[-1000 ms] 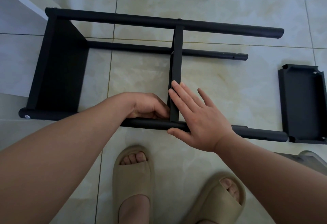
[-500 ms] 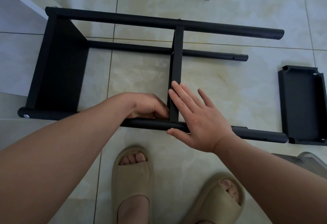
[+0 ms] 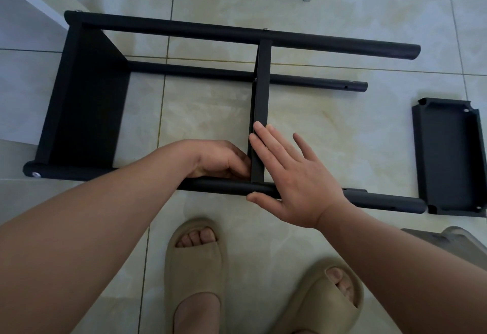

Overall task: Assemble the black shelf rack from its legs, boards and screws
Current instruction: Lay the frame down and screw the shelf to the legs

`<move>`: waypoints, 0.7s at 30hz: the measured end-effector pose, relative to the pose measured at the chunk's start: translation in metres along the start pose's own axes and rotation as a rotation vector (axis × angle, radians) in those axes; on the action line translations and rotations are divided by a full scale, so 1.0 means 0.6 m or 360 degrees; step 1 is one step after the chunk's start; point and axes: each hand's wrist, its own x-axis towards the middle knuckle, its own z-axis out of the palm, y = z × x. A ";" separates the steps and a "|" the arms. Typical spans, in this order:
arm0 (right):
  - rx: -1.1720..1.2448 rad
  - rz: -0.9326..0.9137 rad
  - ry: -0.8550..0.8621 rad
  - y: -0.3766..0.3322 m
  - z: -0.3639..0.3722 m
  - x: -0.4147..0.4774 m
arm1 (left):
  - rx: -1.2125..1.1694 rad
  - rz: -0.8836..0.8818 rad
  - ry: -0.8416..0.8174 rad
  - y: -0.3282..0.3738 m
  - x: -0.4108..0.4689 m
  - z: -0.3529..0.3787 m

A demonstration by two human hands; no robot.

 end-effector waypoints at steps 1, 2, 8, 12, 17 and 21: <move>0.0000 0.0000 0.0001 0.000 0.000 0.000 | -0.0043 0.0000 -0.0028 0.000 -0.001 -0.001; 0.0001 -0.0001 0.0002 0.000 0.000 0.000 | -0.0074 -0.0003 -0.0053 0.000 -0.001 -0.002; 0.0010 -0.0001 0.0004 0.000 0.000 0.000 | 0.0039 0.0010 -0.0003 0.002 0.000 0.004; 0.0010 -0.0001 0.0016 0.001 0.001 0.000 | 0.0111 -0.0008 0.0047 -0.001 0.002 0.002; 0.0016 0.0000 0.0024 0.000 0.001 0.000 | -0.0084 -0.0052 -0.0097 0.000 0.000 -0.002; 0.0017 0.0004 0.0023 0.000 0.001 0.000 | 0.0056 -0.0037 -0.0018 0.003 0.000 0.003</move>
